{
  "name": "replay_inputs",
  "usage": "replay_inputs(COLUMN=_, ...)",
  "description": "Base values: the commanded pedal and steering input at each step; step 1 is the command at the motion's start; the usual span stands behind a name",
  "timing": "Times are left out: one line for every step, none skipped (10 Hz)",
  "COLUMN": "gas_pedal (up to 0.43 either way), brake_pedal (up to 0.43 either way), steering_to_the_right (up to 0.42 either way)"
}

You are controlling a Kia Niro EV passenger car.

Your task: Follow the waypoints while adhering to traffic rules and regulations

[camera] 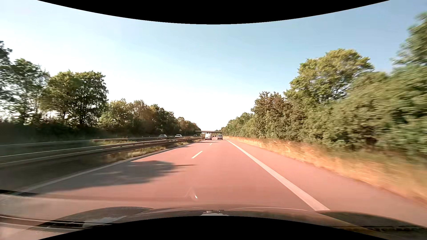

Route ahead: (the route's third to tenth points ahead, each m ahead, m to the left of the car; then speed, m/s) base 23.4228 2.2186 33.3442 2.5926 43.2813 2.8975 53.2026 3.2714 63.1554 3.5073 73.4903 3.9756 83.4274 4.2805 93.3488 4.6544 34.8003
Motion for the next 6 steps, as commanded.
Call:
replay_inputs(gas_pedal=0.280, brake_pedal=0.006, steering_to_the_right=-0.004)
replay_inputs(gas_pedal=0.260, brake_pedal=0.006, steering_to_the_right=-0.004)
replay_inputs(gas_pedal=0.248, brake_pedal=0.006, steering_to_the_right=-0.004)
replay_inputs(gas_pedal=0.240, brake_pedal=0.006, steering_to_the_right=-0.004)
replay_inputs(gas_pedal=0.240, brake_pedal=0.006, steering_to_the_right=-0.003)
replay_inputs(gas_pedal=0.228, brake_pedal=0.006, steering_to_the_right=-0.002)
